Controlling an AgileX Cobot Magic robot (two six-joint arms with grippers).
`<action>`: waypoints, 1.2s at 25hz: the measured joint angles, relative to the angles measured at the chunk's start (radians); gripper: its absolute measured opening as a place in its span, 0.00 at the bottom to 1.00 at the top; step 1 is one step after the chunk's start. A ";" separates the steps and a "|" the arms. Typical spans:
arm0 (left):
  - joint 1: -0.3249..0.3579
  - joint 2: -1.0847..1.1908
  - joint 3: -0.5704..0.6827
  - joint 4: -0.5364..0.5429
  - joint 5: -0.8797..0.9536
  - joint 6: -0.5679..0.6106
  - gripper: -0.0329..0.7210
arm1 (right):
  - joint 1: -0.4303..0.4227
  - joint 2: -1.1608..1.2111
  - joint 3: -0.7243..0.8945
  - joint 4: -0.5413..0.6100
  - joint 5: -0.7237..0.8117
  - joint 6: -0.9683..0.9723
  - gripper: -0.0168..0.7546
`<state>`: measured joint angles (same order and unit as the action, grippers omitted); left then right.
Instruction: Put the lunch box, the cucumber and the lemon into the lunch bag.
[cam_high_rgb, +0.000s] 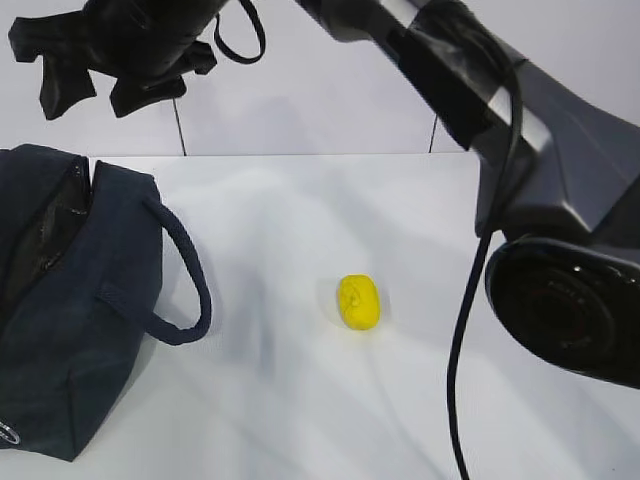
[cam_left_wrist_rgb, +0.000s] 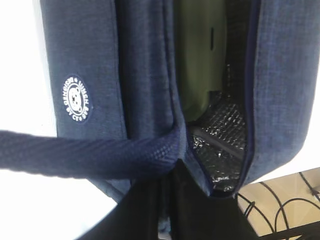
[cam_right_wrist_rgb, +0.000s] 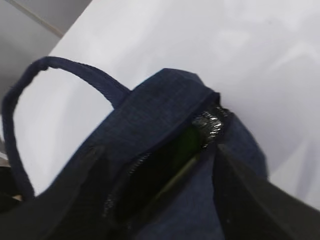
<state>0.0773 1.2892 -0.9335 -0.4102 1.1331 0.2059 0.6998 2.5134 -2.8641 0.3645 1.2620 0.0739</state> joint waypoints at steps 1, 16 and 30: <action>0.000 0.000 0.000 0.005 0.000 0.000 0.05 | 0.000 -0.009 0.000 -0.015 0.000 -0.028 0.63; 0.000 0.000 0.000 0.008 0.002 0.000 0.05 | 0.000 -0.227 0.217 -0.238 0.002 -0.144 0.63; 0.000 0.000 0.000 0.011 0.015 0.000 0.05 | 0.000 -0.531 0.867 -0.512 -0.002 -0.063 0.63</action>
<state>0.0773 1.2892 -0.9335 -0.3996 1.1486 0.2059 0.6998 1.9822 -1.9971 -0.1471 1.2598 0.0109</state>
